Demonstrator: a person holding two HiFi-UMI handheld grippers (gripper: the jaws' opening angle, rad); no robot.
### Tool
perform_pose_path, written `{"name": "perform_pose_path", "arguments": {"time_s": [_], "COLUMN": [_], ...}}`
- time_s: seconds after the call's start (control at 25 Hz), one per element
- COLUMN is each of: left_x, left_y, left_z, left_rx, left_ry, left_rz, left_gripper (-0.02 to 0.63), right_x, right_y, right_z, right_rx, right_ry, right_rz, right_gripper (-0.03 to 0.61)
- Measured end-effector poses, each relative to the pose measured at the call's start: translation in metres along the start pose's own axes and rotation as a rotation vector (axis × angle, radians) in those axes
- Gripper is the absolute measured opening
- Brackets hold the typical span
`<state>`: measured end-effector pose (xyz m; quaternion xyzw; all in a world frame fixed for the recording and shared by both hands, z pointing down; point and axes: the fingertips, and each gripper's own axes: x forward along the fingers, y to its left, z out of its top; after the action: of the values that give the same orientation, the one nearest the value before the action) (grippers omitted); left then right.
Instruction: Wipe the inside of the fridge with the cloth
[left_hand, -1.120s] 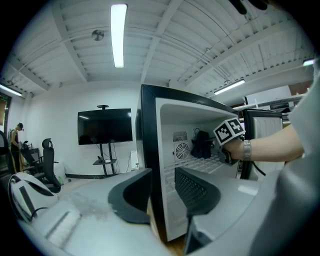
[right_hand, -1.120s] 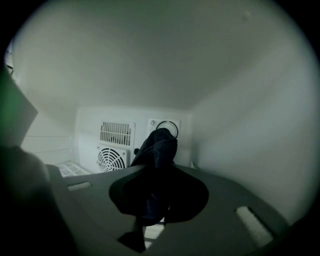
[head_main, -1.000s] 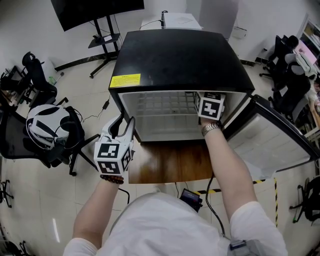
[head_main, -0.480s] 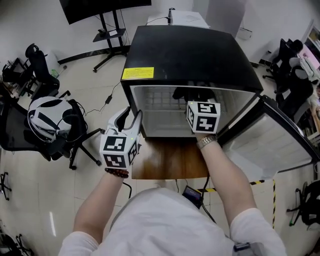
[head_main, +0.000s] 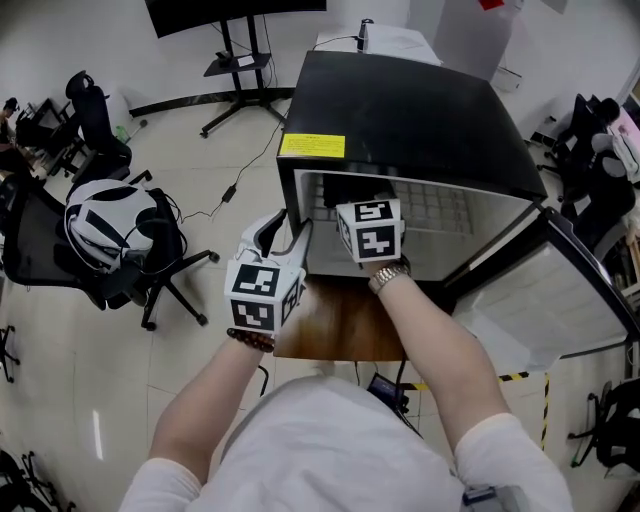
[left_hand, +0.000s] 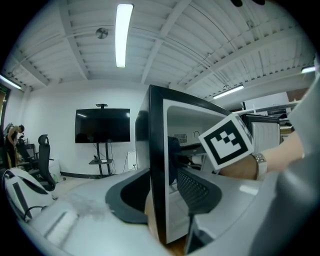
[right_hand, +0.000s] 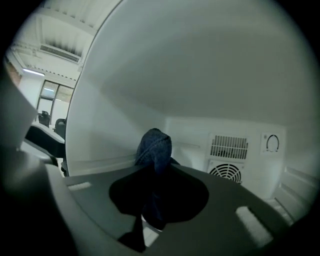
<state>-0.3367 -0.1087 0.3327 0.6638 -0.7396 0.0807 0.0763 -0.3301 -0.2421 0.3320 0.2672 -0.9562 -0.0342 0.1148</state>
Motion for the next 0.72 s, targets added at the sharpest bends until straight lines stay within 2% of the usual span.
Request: {"name": "perform_pose_path", "arguments": {"time_s": [0.28, 0.72], "left_x": [-0.001, 0.0], "left_y": [-0.001, -0.001], "left_z": [0.0, 0.0], "left_rx": [0.004, 0.001], "left_ry": [0.0, -0.007], "left_rz": [-0.02, -0.023], "left_gripper": [0.164, 0.164], "right_x": [0.025, 0.018], "right_y": [0.022, -0.009], "right_z": [-0.014, -0.033], "right_rx": [-0.051, -0.091], "right_ry": [0.074, 0.162], "right_rz": [0.038, -0.042], "right_gripper": [0.054, 0.054]}}
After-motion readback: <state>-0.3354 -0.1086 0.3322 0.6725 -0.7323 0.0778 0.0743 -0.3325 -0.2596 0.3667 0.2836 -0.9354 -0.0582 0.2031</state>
